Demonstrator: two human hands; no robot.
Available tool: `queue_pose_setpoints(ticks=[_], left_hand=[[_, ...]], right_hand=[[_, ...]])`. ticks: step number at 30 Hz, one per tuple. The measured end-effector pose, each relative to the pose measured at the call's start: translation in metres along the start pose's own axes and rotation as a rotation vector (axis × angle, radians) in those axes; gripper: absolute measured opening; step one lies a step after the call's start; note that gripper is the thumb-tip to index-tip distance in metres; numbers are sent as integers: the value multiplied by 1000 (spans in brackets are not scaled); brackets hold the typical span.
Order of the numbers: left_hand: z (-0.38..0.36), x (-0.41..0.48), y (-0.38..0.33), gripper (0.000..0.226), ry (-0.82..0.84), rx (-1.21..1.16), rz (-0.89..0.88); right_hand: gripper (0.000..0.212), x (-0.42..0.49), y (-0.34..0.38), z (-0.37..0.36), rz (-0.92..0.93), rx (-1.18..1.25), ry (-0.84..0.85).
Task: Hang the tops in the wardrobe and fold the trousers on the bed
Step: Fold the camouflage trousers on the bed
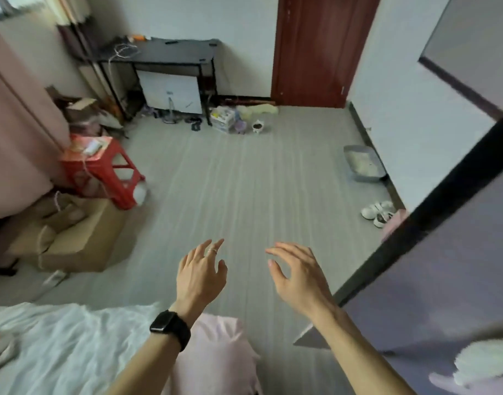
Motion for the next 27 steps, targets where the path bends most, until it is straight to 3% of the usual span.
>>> queue_pose_setpoints(ticks=[7, 12, 19, 27], left_hand=[[57, 42, 123, 55, -87, -7, 288], [74, 19, 191, 52, -135, -45, 495], [95, -76, 264, 51, -256, -97, 891], [104, -242, 321, 49, -328, -65, 1376]], right_hand=[[30, 132, 78, -77, 159, 37, 188], [28, 169, 137, -135, 310, 81, 371], [19, 183, 246, -231, 638, 139, 606], [24, 114, 367, -327, 968, 186, 976]])
Point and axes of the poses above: each hand's wrist, its own x-axis towards the middle knuckle, its own z-axis out of the back of the hand, y = z × x, the point moved 5 cm from there along x, towards the middle knuckle, and after that the axes turned 5 degrees about y, right-handed, at the moved point
